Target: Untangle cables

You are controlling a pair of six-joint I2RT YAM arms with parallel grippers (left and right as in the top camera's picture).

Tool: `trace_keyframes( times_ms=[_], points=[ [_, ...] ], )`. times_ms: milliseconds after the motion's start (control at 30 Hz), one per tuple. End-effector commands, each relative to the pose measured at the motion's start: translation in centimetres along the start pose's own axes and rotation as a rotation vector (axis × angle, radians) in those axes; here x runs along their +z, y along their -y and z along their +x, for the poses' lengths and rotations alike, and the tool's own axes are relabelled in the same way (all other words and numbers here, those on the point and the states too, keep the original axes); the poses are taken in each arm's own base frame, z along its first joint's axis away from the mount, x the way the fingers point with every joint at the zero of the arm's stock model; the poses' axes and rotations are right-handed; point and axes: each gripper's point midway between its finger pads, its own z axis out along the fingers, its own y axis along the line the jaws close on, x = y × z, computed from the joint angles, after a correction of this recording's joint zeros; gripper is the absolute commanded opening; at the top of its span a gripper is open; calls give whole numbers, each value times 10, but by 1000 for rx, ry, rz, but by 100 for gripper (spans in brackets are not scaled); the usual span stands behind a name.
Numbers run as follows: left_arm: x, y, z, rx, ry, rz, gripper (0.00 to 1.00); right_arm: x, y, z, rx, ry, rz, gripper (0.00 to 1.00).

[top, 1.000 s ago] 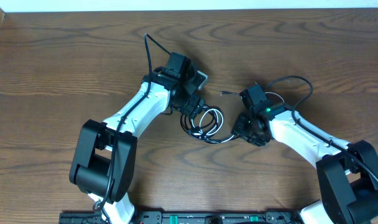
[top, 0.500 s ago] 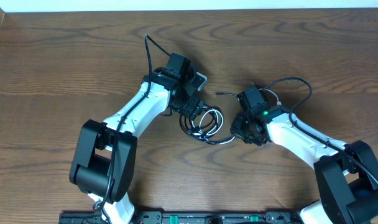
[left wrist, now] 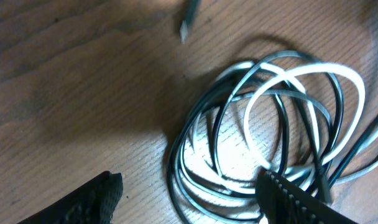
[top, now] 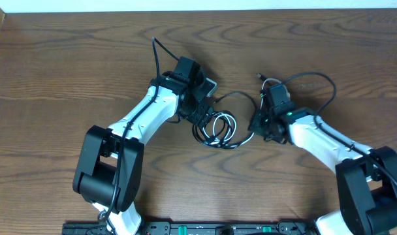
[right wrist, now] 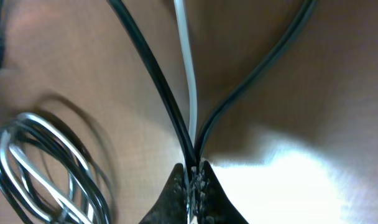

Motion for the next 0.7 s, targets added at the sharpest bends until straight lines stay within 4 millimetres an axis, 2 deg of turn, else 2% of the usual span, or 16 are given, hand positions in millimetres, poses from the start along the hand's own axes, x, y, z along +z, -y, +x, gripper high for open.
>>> trace_keyframes(
  times_ms=[0,33,133,167,333,400,467,667],
  points=[
    [4,3,7,-19,-25,19,74,-2,21,-40,-220,125,51,1],
    [4,3,7,-39,-27,20,74,-5,23,-56,-303,176,60,1],
    [4,5,7,-79,-26,31,74,-10,21,-77,-464,246,56,1],
    [3,12,5,-77,-15,73,74,-11,20,-79,-505,255,58,1],
    [3,16,-11,-57,47,90,74,-8,8,-66,-526,215,-3,1],
    [3,15,-20,-43,85,84,74,-7,5,-62,-530,201,-14,11],
    [2,12,-29,-31,123,74,74,-6,5,-59,-531,190,-11,14],
    [8,10,-34,-26,136,72,73,-5,10,-53,-522,163,-1,15]
  ],
)
